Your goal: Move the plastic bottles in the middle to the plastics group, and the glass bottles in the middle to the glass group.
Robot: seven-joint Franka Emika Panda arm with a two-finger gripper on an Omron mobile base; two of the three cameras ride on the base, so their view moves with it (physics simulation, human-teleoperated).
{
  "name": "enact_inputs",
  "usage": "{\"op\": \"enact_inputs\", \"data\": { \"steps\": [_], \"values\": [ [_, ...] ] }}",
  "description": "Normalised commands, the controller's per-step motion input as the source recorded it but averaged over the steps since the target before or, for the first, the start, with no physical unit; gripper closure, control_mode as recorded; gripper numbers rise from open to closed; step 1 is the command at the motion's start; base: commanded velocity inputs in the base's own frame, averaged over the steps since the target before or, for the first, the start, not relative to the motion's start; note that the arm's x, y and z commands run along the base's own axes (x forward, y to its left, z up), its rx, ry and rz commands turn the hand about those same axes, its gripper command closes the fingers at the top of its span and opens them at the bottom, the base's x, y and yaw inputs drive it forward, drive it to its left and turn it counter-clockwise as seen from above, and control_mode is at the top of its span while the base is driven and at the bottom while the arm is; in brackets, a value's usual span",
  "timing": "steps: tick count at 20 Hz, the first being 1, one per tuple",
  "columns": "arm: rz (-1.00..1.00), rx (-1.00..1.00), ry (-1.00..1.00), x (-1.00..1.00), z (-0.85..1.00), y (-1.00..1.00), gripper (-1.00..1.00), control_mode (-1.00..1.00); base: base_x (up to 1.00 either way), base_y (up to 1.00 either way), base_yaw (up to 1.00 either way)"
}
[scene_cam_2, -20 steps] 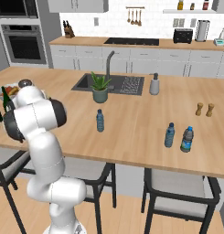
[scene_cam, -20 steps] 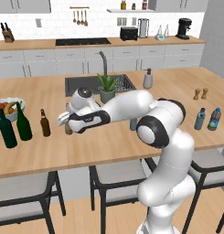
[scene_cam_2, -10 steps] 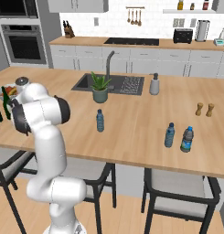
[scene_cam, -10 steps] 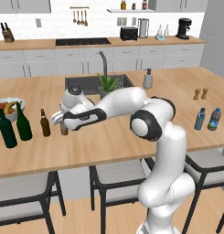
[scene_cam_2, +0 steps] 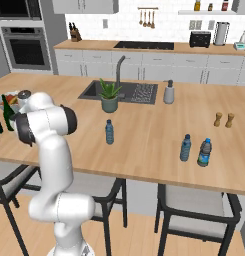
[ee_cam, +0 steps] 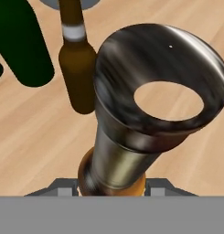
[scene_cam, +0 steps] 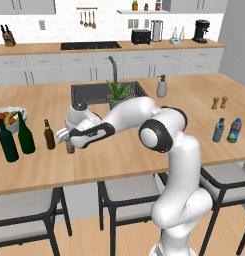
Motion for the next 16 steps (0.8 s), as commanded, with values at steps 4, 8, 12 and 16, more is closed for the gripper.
{"op": "enact_inputs", "data": {
  "steps": [4,8,12,16],
  "values": [
    [0.00,0.00,0.00,0.00,-0.52,0.00,1.00,-1.00,0.00,0.00,0.00],
    [0.00,0.00,-0.01,0.00,-0.26,0.00,1.00,-1.00,0.00,0.00,0.00],
    [0.00,0.00,-0.03,0.30,0.11,0.15,1.00,-1.00,0.00,0.00,0.00],
    [0.00,0.00,0.00,0.63,0.01,0.19,1.00,-1.00,0.00,0.00,0.00]
  ]
}}
